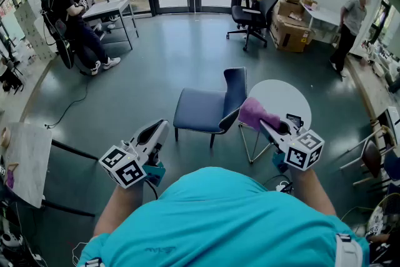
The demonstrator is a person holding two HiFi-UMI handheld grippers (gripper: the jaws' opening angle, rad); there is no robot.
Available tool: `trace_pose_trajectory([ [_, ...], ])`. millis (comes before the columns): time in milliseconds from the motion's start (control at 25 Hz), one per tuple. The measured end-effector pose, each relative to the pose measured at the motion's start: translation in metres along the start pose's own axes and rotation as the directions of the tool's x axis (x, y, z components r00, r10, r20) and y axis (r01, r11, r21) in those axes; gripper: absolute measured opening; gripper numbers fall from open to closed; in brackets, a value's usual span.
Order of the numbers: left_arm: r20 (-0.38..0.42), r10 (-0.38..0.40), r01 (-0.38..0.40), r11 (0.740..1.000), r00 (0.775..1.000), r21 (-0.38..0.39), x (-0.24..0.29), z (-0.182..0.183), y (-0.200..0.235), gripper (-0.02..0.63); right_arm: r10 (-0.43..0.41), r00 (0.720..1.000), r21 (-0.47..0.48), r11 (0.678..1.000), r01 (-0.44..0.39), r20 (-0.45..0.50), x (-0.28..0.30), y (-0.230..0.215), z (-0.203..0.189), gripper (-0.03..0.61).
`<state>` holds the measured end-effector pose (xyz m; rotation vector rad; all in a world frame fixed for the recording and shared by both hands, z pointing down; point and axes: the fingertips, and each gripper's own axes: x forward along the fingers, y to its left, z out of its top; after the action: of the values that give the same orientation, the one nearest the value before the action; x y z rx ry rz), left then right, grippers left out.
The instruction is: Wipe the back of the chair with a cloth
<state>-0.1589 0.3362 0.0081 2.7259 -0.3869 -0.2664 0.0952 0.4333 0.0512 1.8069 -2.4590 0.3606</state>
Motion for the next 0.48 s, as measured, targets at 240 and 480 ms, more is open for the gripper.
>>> trace_pose_trajectory([
  [240, -0.002, 0.002, -0.002, 1.000, 1.000, -0.005, 0.000, 0.002, -0.002, -0.006, -0.001, 1.000, 0.002, 1.000, 0.001, -0.003, -0.002, -0.001, 0.003, 0.054],
  [480, -0.007, 0.010, -0.010, 1.000, 1.000, -0.020, 0.013, -0.004, -0.002, -0.006, 0.014, 1.000, 0.007, 1.000, -0.014, -0.006, -0.001, -0.011, 0.002, 0.054],
])
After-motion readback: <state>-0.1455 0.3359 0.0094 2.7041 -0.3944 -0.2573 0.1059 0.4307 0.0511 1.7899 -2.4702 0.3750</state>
